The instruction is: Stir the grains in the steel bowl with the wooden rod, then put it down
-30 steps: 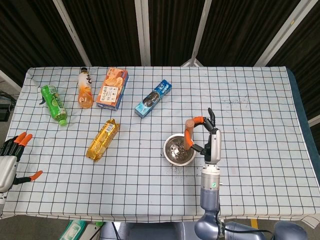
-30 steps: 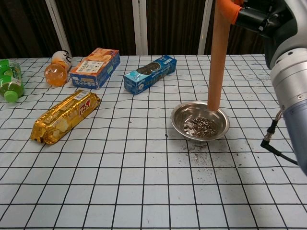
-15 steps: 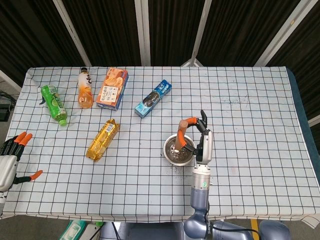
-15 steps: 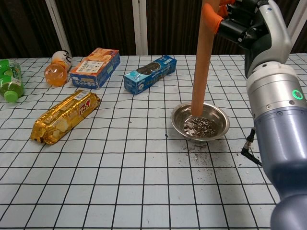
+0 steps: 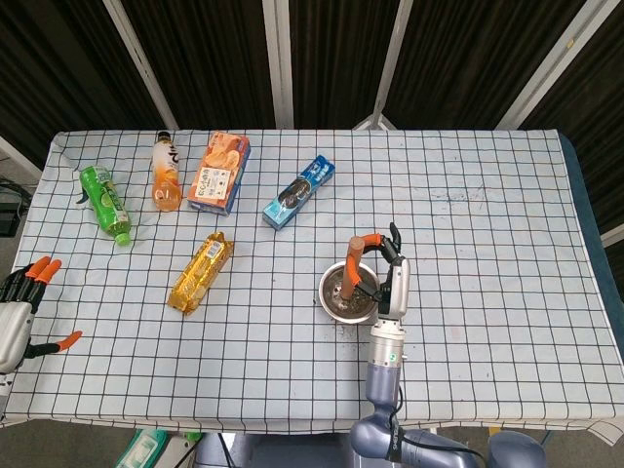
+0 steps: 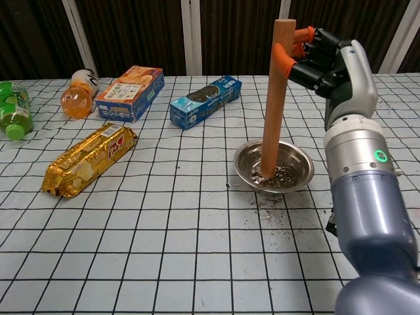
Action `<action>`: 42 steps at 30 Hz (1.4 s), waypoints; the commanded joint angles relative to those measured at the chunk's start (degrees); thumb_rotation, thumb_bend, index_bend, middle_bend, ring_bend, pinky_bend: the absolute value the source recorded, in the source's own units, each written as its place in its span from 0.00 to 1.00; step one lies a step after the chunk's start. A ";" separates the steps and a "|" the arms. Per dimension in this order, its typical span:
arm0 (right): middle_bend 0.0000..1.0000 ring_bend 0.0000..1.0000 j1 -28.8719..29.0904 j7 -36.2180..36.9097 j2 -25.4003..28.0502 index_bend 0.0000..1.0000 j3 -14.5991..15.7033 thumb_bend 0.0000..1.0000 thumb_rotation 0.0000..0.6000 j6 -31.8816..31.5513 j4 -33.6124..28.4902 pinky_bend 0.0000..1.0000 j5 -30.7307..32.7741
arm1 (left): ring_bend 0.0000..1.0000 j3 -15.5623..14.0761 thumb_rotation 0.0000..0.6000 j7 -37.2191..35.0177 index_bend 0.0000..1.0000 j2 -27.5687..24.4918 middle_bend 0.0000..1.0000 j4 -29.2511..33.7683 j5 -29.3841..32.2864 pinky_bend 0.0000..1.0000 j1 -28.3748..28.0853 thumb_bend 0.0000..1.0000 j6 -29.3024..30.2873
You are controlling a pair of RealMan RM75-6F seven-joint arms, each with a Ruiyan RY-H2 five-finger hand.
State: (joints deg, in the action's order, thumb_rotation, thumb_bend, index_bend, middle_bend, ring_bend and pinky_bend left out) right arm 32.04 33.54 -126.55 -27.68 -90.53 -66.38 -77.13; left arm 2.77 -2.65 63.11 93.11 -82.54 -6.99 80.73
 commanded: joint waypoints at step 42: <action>0.63 0.53 0.46 -0.58 1.20 0.77 0.05 0.59 1.00 -0.90 1.23 0.00 -2.03 | 0.00 0.03 1.00 0.05 0.00 -0.02 0.00 0.25 0.02 0.00 -0.05 0.02 0.00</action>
State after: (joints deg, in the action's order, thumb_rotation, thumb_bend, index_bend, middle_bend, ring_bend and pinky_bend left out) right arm 32.64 32.71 -125.08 -27.85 -91.63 -65.66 -79.43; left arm 2.80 -2.60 63.09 93.36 -82.51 -7.04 80.73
